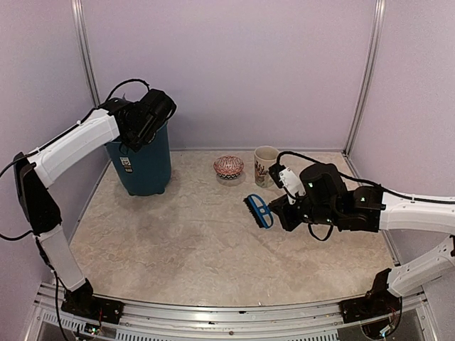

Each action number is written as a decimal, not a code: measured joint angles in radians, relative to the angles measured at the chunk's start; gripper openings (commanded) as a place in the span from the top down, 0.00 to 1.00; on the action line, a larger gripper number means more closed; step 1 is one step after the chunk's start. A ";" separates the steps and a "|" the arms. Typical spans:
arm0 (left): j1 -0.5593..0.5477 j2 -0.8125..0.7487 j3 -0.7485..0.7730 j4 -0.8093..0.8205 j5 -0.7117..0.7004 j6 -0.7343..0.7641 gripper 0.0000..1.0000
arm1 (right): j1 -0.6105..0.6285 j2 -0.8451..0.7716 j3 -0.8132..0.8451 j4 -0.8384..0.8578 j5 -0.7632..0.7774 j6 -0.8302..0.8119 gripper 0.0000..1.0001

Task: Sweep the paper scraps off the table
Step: Dump the paper scraps in the dustpan into the trash bin.

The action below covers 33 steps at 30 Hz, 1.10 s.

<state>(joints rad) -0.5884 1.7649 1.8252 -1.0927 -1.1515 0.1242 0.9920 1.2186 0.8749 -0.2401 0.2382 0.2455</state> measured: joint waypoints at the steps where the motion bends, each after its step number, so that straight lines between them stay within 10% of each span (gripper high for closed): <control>1: -0.003 0.002 0.003 0.000 -0.018 0.018 1.00 | 0.000 -0.002 -0.004 0.005 -0.002 0.001 1.00; 22: -0.002 -0.070 -0.150 0.424 -0.277 0.597 1.00 | 0.000 -0.052 -0.033 0.050 -0.045 0.003 1.00; 33: -0.001 -0.117 -0.033 0.388 0.019 0.421 1.00 | 0.000 -0.138 -0.088 0.052 -0.055 0.024 1.00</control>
<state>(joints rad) -0.5892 1.6474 1.7924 -0.7052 -1.1328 0.5453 0.9916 1.0801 0.7872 -0.1879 0.1829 0.2695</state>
